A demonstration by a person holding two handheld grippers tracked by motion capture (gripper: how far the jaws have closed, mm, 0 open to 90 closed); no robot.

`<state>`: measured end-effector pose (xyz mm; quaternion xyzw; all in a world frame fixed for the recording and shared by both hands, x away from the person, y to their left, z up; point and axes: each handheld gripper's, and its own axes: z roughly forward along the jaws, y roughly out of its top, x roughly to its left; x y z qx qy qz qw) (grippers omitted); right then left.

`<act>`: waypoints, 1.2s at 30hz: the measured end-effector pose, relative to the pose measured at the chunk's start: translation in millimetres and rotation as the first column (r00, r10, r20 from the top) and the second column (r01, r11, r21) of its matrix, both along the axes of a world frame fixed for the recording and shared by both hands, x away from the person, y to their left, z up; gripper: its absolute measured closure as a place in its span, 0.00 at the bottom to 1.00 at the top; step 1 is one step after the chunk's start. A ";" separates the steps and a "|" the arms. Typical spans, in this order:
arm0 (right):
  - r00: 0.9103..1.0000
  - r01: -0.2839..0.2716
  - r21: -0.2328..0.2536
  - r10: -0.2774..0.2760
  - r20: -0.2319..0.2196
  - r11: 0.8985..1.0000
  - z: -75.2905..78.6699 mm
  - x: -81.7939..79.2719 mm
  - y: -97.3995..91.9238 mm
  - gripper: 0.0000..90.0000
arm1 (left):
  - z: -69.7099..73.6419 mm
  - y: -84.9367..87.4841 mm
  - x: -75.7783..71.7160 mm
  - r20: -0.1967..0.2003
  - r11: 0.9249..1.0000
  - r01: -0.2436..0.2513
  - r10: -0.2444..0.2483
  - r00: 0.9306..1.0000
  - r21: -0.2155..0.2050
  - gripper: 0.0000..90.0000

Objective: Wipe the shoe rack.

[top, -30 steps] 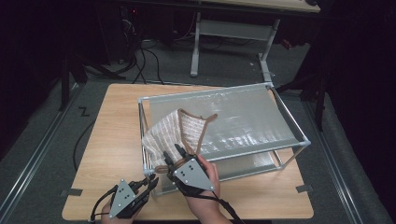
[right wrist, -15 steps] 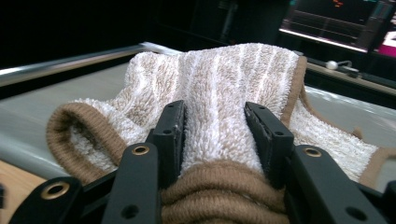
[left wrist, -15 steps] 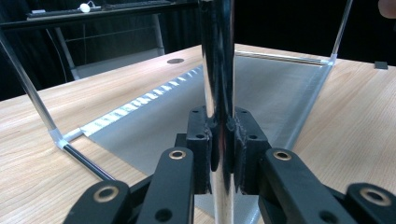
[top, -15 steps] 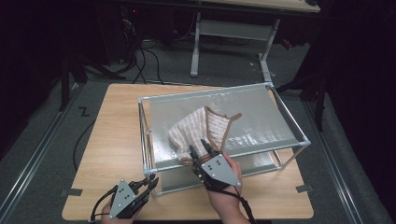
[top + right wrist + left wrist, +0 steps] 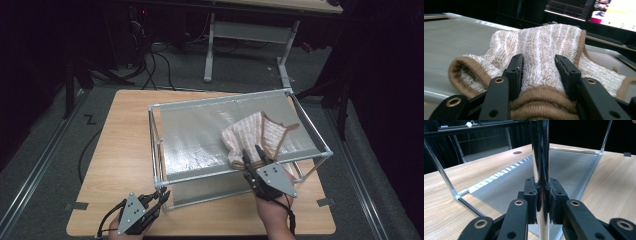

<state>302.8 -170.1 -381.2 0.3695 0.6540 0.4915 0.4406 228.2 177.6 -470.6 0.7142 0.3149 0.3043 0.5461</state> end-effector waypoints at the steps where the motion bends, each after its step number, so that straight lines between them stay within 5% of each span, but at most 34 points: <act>1: 1.000 0.015 0.001 -0.015 0.001 1.000 0.0 1.2 -6.1 0.66 | 0.0 0.0 0.0 0.000 1.000 -0.001 0.001 1.000 -0.001 0.88; 9: 0.991 0.130 0.007 -0.130 0.012 0.992 0.3 11.0 -52.7 0.66 | 0.0 -0.1 0.0 0.000 1.000 -0.001 0.001 1.000 -0.001 0.88; 13: 0.981 0.191 -0.016 -0.190 0.026 0.982 0.9 14.8 -72.0 0.66 | 0.0 0.0 0.1 0.000 1.000 -0.001 0.001 1.000 -0.001 0.88; 26: 0.952 0.305 0.043 -0.306 0.002 0.951 4.1 24.3 -118.5 0.66 | 0.1 0.3 0.4 -0.001 1.000 0.002 -0.002 1.000 -0.001 0.88; 36: 0.975 0.221 0.078 -0.219 -0.031 0.972 4.5 23.7 -109.5 0.66 | -0.3 -0.1 0.7 -0.002 1.000 0.000 0.000 1.000 0.000 0.88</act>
